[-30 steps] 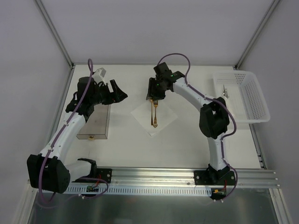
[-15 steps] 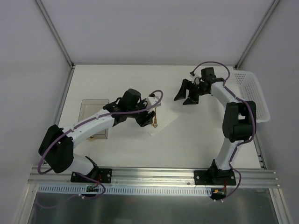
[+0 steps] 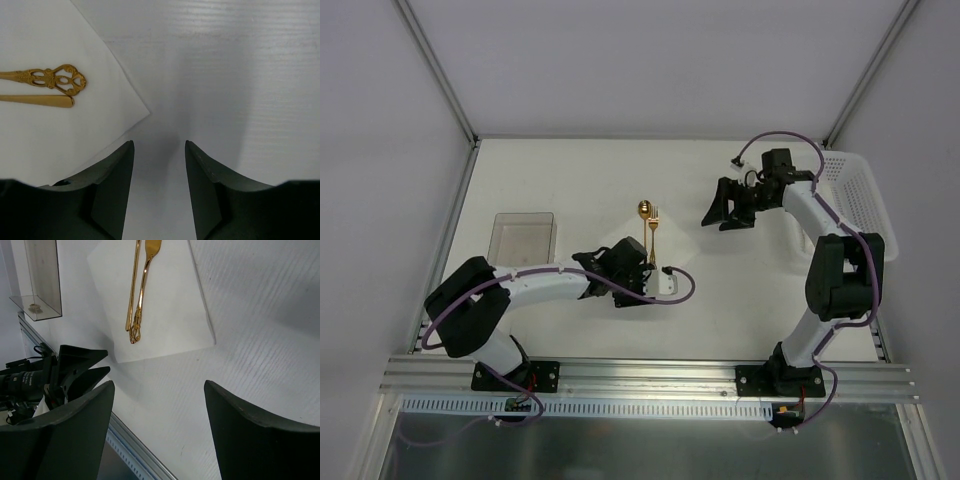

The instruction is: Place the utensils on the paper napkin and roll it up

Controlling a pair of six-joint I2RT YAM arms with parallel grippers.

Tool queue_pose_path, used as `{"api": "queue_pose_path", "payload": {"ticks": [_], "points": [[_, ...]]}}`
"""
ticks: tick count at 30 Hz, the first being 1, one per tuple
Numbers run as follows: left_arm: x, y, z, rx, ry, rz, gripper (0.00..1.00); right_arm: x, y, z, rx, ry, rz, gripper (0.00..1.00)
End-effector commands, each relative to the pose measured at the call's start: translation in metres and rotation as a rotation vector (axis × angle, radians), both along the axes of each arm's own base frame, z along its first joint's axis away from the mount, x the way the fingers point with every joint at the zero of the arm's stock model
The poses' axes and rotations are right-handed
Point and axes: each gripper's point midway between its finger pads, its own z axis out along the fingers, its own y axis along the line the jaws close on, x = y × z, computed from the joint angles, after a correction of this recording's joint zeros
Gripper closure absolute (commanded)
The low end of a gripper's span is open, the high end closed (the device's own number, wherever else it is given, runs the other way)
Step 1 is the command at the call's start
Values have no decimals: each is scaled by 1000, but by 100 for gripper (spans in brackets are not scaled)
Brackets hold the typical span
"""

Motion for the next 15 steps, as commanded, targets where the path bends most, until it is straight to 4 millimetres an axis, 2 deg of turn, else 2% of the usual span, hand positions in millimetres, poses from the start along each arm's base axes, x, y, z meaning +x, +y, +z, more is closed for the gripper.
{"api": "queue_pose_path", "payload": {"ticks": [1,10,15], "points": [[11,2,1,-1,-96,-27,53,-5,0,6,18,-3,15,24],[17,0,-13,14,-130,-24,54,-2,-1,1,9,15,1,25],[21,-10,-13,-9,-149,-33,55,0,-2,-2,8,28,-8,25]]}}
